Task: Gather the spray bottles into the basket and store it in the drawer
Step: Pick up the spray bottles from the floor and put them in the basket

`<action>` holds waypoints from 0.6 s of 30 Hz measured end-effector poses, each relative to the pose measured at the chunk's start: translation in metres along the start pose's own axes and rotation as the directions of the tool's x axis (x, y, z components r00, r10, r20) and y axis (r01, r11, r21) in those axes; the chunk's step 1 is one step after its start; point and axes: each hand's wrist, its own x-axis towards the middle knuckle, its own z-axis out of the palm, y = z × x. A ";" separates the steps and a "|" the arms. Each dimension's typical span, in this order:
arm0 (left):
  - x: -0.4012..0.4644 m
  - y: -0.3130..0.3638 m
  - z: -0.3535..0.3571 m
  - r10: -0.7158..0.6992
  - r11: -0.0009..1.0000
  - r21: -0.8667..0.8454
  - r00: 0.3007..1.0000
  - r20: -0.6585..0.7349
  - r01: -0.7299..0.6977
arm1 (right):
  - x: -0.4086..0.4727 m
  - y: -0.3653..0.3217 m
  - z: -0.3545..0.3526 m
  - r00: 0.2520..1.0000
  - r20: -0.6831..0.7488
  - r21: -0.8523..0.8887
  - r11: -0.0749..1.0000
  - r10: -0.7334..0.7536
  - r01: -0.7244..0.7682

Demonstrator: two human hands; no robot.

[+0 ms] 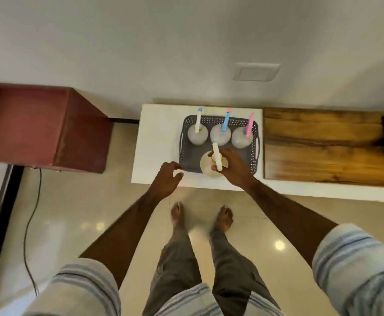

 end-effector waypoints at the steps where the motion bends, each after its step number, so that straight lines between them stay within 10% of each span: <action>1: 0.016 -0.005 -0.002 -0.011 1.000 -0.008 1.000 0.000 0.011 | 0.014 0.002 0.008 1.000 0.001 0.010 1.000 0.007 -0.007; 18: 0.182 -0.073 0.007 0.185 0.981 0.035 0.973 0.136 -0.192 | 0.119 0.074 0.129 0.970 -0.121 0.080 0.976 0.213 -0.204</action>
